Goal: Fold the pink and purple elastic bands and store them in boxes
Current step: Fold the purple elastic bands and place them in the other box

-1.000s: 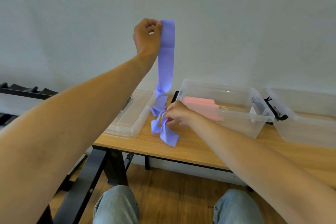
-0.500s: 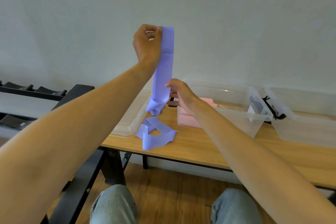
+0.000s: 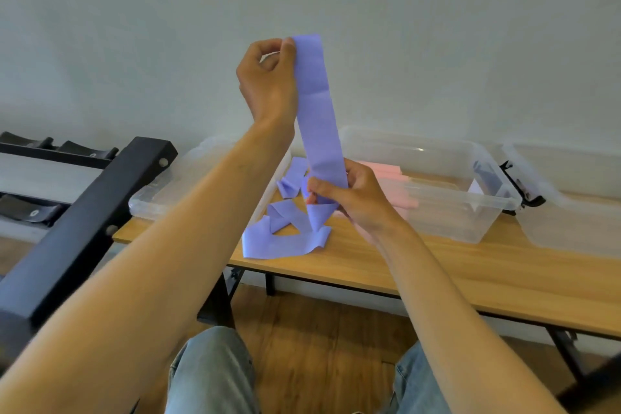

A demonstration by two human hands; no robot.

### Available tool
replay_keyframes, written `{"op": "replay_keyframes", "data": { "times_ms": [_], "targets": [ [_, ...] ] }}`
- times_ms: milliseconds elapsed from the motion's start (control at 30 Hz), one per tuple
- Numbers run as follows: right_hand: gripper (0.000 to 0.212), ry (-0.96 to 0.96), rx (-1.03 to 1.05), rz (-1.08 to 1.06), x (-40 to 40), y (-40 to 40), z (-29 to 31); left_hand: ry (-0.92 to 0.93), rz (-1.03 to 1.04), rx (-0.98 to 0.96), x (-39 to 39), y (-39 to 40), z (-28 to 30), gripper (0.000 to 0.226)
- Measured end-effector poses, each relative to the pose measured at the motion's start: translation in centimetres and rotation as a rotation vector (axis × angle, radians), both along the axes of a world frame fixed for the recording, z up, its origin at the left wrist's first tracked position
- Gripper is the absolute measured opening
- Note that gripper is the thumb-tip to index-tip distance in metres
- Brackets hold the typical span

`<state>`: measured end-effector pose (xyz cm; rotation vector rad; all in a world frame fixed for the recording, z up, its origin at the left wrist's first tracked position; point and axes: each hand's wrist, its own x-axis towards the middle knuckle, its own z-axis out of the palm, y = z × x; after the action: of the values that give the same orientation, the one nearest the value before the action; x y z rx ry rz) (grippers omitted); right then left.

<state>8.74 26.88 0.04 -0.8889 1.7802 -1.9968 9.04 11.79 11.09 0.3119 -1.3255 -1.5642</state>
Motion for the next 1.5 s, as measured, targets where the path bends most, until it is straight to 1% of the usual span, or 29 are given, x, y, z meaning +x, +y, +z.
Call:
{"op": "replay_keyframes", "data": {
  "times_ms": [100,133,200,267,300,333,400,433,500,567,633,700,767,833,900,1000,1033,1100,1200,1233,1267,1367,1433,1500],
  "targets": [
    [0.028,-0.016,0.017,0.061,1.7,1.7,-2.1,0.012,0.021,0.004,1.1,0.4,-0.7,0.007],
    [0.034,-0.001,0.03,0.044,2.2,2.0,-3.0,0.018,0.03,0.003,1.5,0.5,-0.9,0.007],
    [0.039,0.04,0.044,-0.057,3.2,2.4,-4.9,0.035,0.039,-0.003,2.0,0.7,-1.4,0.008],
    [0.037,0.04,0.081,-0.176,4.0,2.4,-6.4,0.033,0.042,-0.021,2.5,1.1,-2.0,0.01],
    [0.035,0.01,0.115,-0.215,4.4,2.4,-7.1,0.027,0.037,-0.029,2.8,1.4,-2.4,0.011],
    [0.031,-0.05,0.162,-0.23,4.7,2.4,-7.6,0.024,0.031,-0.032,3.0,1.6,-2.8,0.011],
    [0.015,-0.235,0.242,-0.207,5.3,2.3,-8.3,0.027,0.022,-0.018,3.5,1.9,-3.5,0.011],
    [0.008,-0.315,0.251,-0.197,5.7,2.3,-8.4,0.028,0.023,-0.007,3.8,1.9,-3.7,0.011],
    [0.014,-0.398,0.187,-0.229,5.9,2.5,-8.6,0.025,0.026,0.008,4.3,2.0,-4.1,0.011],
    [0.013,-0.445,0.049,-0.27,6.1,2.6,-8.5,0.015,0.015,0.018,4.9,2.2,-4.4,0.01],
    [0.012,-0.443,-0.039,-0.315,6.1,2.8,-8.3,-0.009,0.006,0.017,5.4,2.5,-5.0,0.008],
    [0.014,-0.397,-0.06,-0.366,6.0,3.0,-8.0,-0.038,-0.001,0.01,6.0,2.8,-5.8,0.006],
    [0.025,-0.344,-0.043,-0.337,5.9,3.3,-8.0,-0.06,-0.045,-0.008,6.6,3.2,-6.5,0.006],
    [0.04,-0.287,-0.007,-0.213,5.8,3.8,-8.1,-0.08,-0.126,-0.055,7.1,3.6,-7.0,0.008],
    [0.053,-0.245,-0.014,-0.068,5.5,4.4,-8.2,-0.101,-0.183,-0.116,7.5,3.8,-7.4,0.012],
    [0.064,-0.174,-0.011,0.073,5.2,5.0,-7.8,-0.175,-0.182,-0.197,8.1,4.2,-7.6,0.009],
    [0.066,-0.139,0.019,0.069,5.2,4.9,-7.4,-0.186,-0.188,-0.21,8.3,4.4,-7.6,0.009],
    [0.063,-0.058,0.064,-0.014,5.1,4.7,-6.6,-0.206,-0.254,-0.21,8.6,4.9,-7.4,0.013],
    [0.039,0.082,0.024,-0.114,4.9,4.2,-5.4,-0.268,-0.348,-0.247,8.9,5.5,-7.4,0.018],
    [0.034,0.121,-0.002,-0.161,4.9,4.0,-5.0,-0.288,-0.367,-0.265,8.9,5.6,-7.5,0.018],
    [0.034,0.155,-0.024,-0.222,4.8,3.9,-4.6,-0.31,-0.385,-0.281,8.9,5.7,-7.6,0.018],
    [0.05,0.22,-0.092,-0.393,4.6,3.3,-3.4,-0.37,-0.433,-0.332,9.0,5.8,-7.8,0.013],
    [0.06,0.237,-0.125,-0.415,4.6,3.3,-2.7,-0.36,-0.506,-0.311,9.2,5.9,-7.8,0.012],
    [0.061,0.27,-0.164,-0.385,4.4,3.5,-2.2,-0.382,-0.568,-0.281,9.2,5.9,-7.8,0.019]
  ]
}}
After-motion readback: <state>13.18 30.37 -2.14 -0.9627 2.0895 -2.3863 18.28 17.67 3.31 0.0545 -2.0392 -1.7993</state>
